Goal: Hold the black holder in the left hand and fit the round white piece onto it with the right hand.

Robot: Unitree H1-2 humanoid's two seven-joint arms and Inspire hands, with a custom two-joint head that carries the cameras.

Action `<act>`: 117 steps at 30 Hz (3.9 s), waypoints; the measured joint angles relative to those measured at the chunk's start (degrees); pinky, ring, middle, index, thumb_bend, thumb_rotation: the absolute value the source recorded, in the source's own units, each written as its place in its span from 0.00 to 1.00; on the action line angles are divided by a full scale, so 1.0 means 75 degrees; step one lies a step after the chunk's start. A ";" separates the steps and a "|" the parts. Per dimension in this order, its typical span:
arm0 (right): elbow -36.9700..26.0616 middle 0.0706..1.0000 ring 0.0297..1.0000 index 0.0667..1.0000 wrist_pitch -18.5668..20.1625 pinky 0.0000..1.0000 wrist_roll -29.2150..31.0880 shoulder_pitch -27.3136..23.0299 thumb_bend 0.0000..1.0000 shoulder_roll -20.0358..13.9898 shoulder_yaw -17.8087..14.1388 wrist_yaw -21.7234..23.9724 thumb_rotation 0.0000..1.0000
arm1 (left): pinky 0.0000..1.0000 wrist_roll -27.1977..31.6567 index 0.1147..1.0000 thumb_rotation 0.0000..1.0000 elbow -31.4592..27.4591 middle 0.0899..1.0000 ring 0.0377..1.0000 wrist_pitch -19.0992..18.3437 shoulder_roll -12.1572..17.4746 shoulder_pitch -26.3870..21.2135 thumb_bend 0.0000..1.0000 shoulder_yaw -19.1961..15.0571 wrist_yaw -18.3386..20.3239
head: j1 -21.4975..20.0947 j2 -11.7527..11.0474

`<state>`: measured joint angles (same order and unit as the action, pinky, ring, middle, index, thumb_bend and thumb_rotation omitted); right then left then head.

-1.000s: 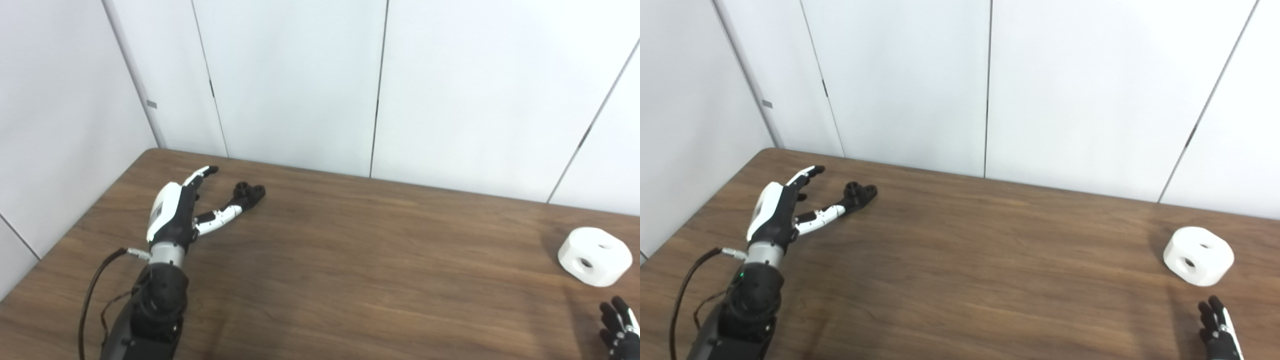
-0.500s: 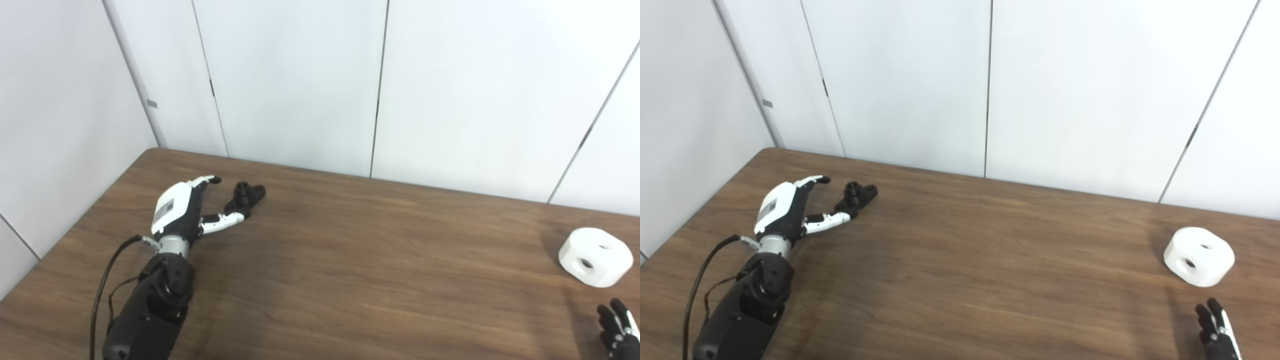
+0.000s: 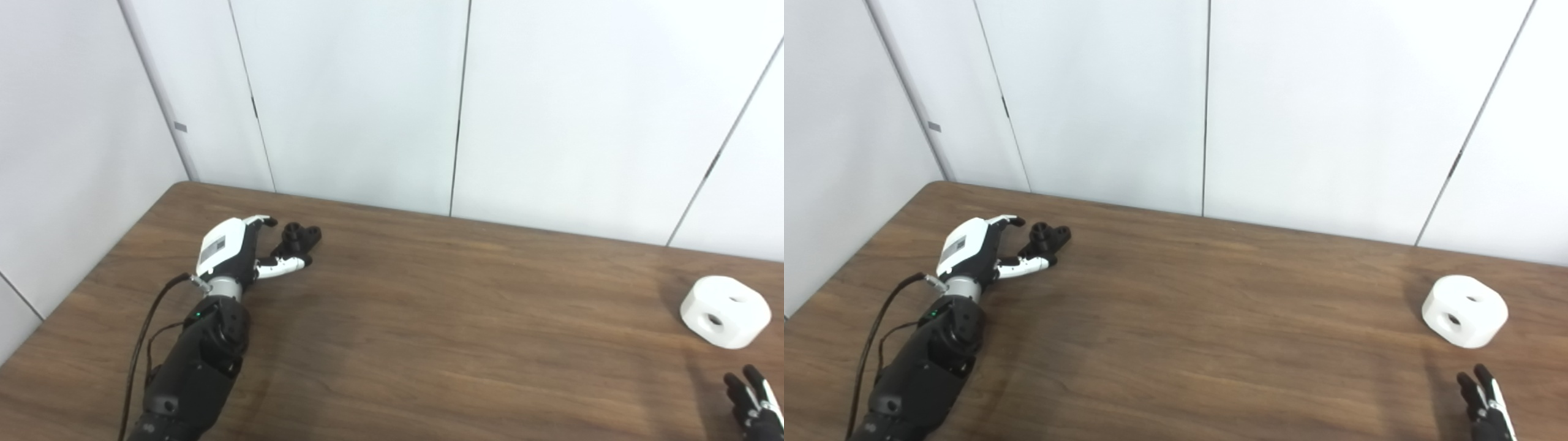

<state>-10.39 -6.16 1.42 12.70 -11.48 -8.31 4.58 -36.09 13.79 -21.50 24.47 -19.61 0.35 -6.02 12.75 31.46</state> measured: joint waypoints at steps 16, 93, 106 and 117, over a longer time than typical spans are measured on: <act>-0.0088 0.94 0.96 0.97 0.0011 1.00 0.0071 0.0090 0.63 0.0040 0.0021 -0.0003 1.00 | 0.94 0.0077 0.75 0.42 0.1189 0.89 0.94 0.0067 -0.0017 -0.0598 0.87 0.0237 -0.0370 | -0.0024 0.0024; -0.0261 0.92 0.95 0.97 0.0167 1.00 0.0053 0.0301 0.67 0.0049 0.0059 -0.0058 1.00 | 0.75 0.0557 0.42 0.05 0.1207 0.75 0.84 0.0721 0.0179 -0.0490 0.52 0.0636 -0.0621 | -0.0164 0.0270; -0.0273 0.91 0.94 0.97 0.0154 1.00 -0.0108 0.0295 0.67 0.0060 0.0153 -0.0130 1.00 | 0.84 0.0784 0.42 0.05 -0.0716 0.79 0.88 0.0838 0.0159 0.0466 0.51 0.1006 0.0608 | -0.0469 0.0387; -0.0439 0.91 0.94 0.96 0.0239 1.00 -0.0347 0.0305 0.69 0.0224 0.0315 -0.0387 1.00 | 0.79 0.0772 0.42 0.06 -0.3355 0.81 0.89 0.0567 -0.0073 0.1635 0.52 0.1875 0.1815 | -0.1042 0.0644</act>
<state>-13.68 -4.37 -1.19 14.98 -9.80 -5.94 1.68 -30.30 -11.38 -17.25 23.93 -7.35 14.41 7.59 4.93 36.29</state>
